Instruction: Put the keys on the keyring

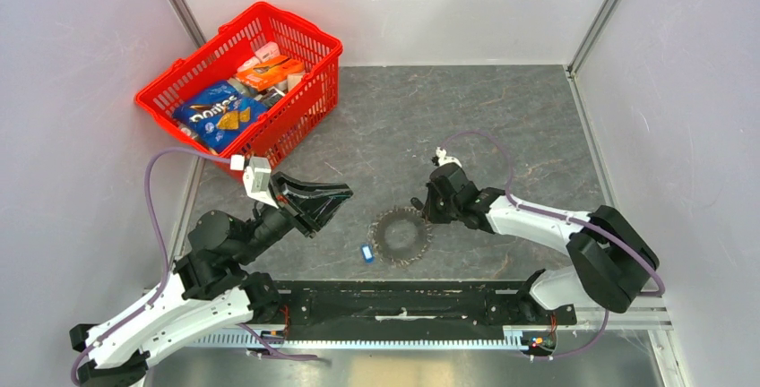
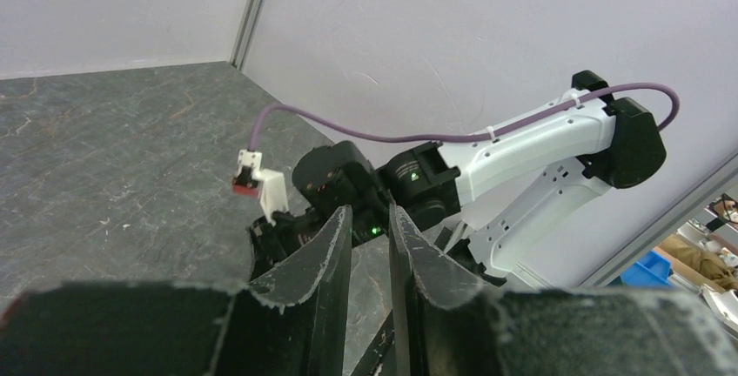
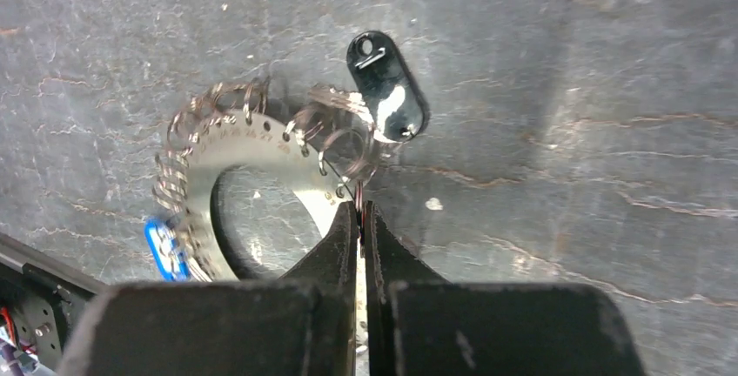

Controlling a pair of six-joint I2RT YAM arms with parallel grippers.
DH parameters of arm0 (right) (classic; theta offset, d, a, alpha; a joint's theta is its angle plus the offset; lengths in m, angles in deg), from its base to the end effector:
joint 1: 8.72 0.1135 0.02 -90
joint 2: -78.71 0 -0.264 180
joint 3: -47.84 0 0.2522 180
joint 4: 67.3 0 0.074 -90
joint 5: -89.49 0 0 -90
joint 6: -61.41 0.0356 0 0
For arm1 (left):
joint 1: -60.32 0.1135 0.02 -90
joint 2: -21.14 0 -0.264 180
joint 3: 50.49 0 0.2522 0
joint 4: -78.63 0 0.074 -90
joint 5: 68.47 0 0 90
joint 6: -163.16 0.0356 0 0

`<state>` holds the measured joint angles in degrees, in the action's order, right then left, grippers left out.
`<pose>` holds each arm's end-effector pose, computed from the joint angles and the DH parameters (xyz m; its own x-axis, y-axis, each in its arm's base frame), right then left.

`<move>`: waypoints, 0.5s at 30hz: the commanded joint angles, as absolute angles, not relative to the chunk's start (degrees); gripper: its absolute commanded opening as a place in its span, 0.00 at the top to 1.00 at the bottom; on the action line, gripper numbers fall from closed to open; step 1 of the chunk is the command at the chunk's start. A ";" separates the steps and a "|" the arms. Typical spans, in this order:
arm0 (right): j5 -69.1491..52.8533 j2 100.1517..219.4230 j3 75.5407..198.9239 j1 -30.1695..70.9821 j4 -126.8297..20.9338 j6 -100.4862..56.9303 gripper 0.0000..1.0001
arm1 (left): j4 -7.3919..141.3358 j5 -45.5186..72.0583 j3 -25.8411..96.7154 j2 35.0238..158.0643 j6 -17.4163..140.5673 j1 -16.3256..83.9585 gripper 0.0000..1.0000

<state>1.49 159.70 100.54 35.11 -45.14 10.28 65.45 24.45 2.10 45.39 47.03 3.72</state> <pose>0.1960 0.1864 0.1702 -0.8573 0.0464 -0.5126 -0.1773 0.9084 0.3786 0.0604 -0.0883 0.3703 -0.2260 -0.4562 -0.8607 0.7877 0.4343 -0.4370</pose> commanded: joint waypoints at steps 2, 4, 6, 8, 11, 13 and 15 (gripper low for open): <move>2.72 157.22 101.85 31.37 -41.70 6.24 1.00 | 67.60 24.51 2.56 46.27 48.02 3.73 0.71; 2.59 157.24 101.85 29.94 -41.44 5.66 1.00 | 67.59 24.57 2.48 46.21 48.12 3.72 0.71; 2.20 157.24 101.85 28.57 -41.12 4.94 1.00 | 67.53 24.57 2.56 46.10 48.35 3.81 0.71; 2.06 156.96 101.76 27.30 -40.68 4.29 1.00 | 67.42 24.57 2.57 46.06 48.53 3.71 0.71; 1.30 155.93 102.00 26.15 -39.44 2.66 1.00 | 67.37 24.66 2.54 46.01 48.64 3.75 0.71; 2.09 155.33 103.32 26.09 -37.23 1.42 0.91 | 67.40 24.54 2.38 46.01 48.80 3.72 0.71; 3.01 154.32 104.56 26.10 -35.24 0.58 0.67 | 67.48 24.47 2.34 46.08 48.99 3.72 0.71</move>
<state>1.86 157.45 100.69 26.17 -38.32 4.01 65.45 24.45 2.10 45.96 47.05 3.72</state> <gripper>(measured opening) 0.161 0.286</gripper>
